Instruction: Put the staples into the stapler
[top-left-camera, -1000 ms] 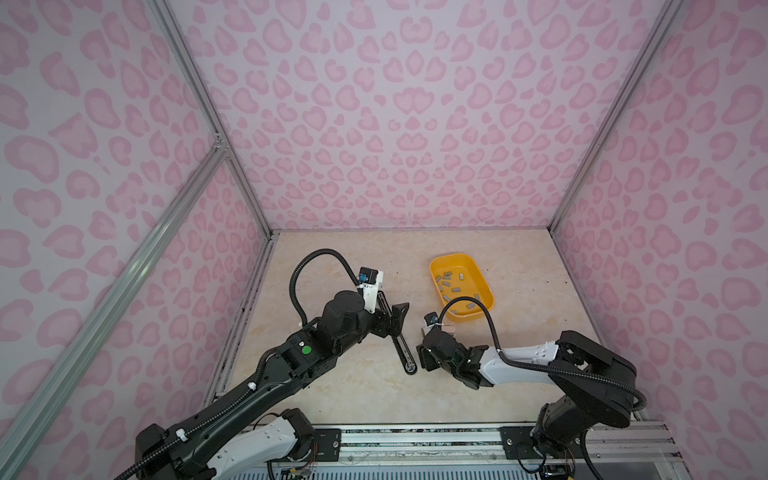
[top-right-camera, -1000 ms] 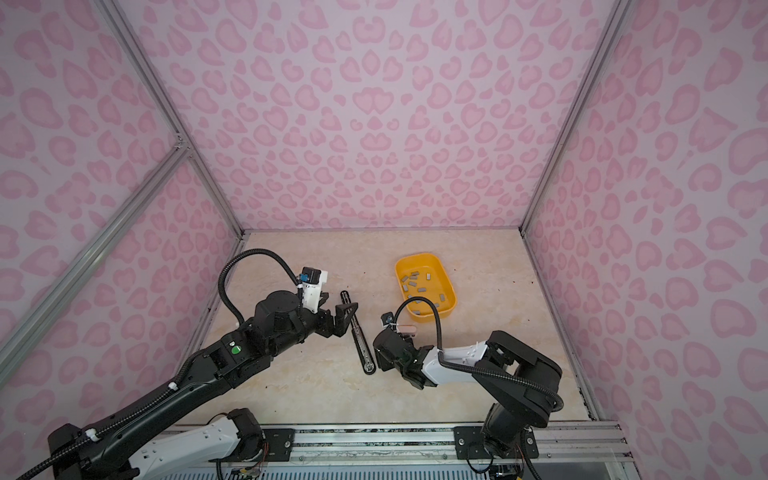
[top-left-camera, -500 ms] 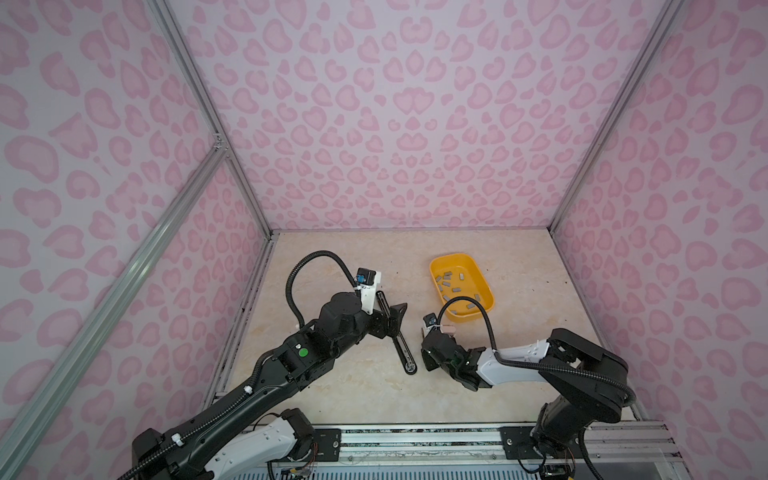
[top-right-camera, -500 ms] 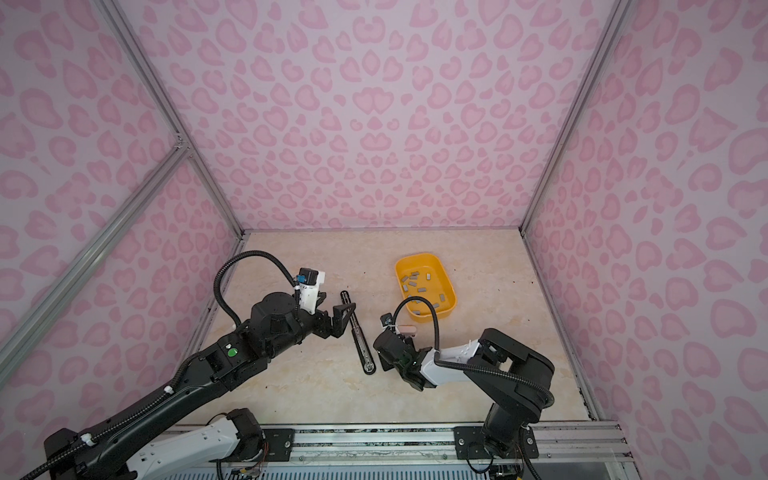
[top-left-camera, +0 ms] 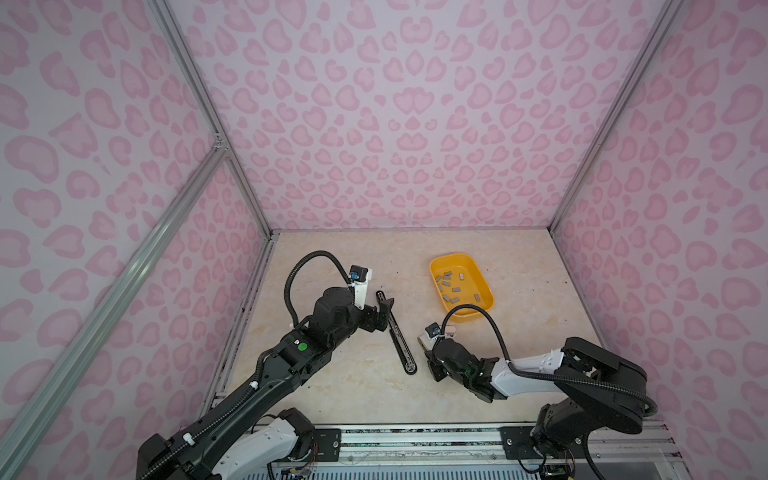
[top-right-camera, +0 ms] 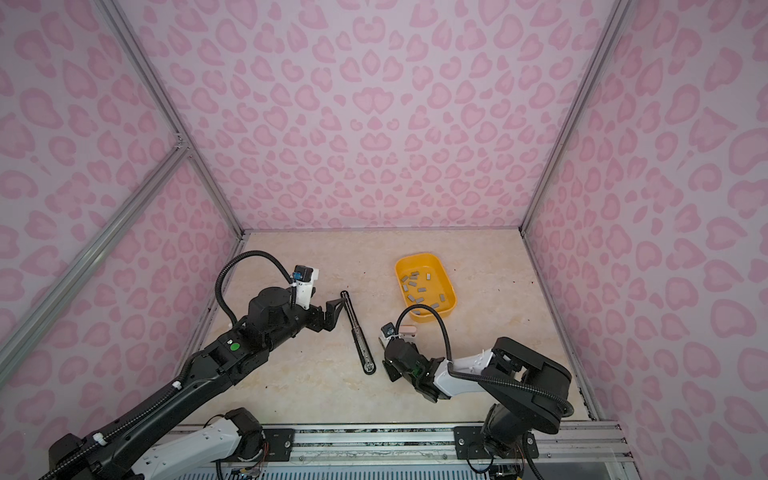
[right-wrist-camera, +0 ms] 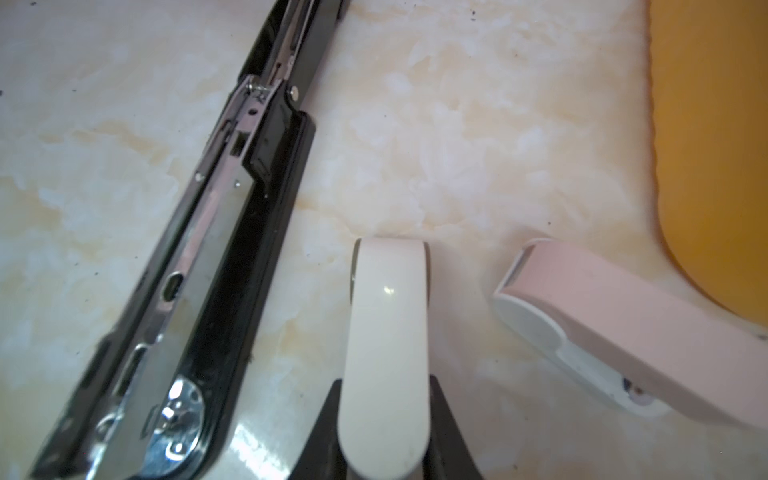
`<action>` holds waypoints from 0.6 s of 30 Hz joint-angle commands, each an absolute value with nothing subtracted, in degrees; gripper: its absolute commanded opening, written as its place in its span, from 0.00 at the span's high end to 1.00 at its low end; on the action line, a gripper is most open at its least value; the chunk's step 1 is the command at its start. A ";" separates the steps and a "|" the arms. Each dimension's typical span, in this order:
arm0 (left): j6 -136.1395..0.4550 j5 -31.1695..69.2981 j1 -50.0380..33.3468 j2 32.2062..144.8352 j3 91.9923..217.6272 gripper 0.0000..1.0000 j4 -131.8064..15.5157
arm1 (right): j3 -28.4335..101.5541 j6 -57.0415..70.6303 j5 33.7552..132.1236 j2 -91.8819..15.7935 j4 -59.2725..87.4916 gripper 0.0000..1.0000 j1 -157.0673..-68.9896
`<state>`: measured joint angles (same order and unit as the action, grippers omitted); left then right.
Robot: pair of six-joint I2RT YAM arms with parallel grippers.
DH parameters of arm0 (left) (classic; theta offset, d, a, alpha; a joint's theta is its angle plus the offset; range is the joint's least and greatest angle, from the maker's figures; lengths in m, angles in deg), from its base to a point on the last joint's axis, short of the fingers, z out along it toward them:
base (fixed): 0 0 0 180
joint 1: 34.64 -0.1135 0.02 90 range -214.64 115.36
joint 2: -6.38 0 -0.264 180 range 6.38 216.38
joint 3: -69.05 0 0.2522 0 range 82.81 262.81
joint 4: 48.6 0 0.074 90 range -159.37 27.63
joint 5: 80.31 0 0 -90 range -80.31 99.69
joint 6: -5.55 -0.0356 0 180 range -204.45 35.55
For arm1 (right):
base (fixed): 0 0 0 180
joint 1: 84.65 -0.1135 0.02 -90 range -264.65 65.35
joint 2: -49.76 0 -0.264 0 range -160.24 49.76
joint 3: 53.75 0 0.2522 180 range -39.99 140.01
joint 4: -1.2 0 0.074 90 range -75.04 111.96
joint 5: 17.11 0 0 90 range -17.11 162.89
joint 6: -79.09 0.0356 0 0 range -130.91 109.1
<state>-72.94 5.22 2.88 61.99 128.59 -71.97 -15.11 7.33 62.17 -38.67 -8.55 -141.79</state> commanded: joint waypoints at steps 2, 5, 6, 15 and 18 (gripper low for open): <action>-77.28 9.95 2.54 62.82 130.68 0.03 -72.74 | -17.80 4.23 65.90 -37.75 -16.24 0.85 -142.55; -90.22 22.28 3.48 63.77 130.78 0.01 -75.44 | -19.53 3.13 65.64 -37.48 -20.13 0.86 -143.62; -93.32 21.70 4.27 64.19 131.46 0.01 -76.95 | -19.69 2.65 65.34 -37.50 -20.67 0.86 -143.82; -107.84 18.18 5.13 69.11 134.84 0.05 -84.64 | -22.32 0.87 62.55 -39.81 -26.69 0.90 -144.06; -116.43 21.38 5.00 72.39 133.74 0.12 -86.36 | -24.00 0.29 62.86 -38.35 -27.98 0.90 -144.13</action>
<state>-106.21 18.51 5.16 70.67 134.32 -83.42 -22.96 1.28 63.87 -38.99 -23.76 -143.95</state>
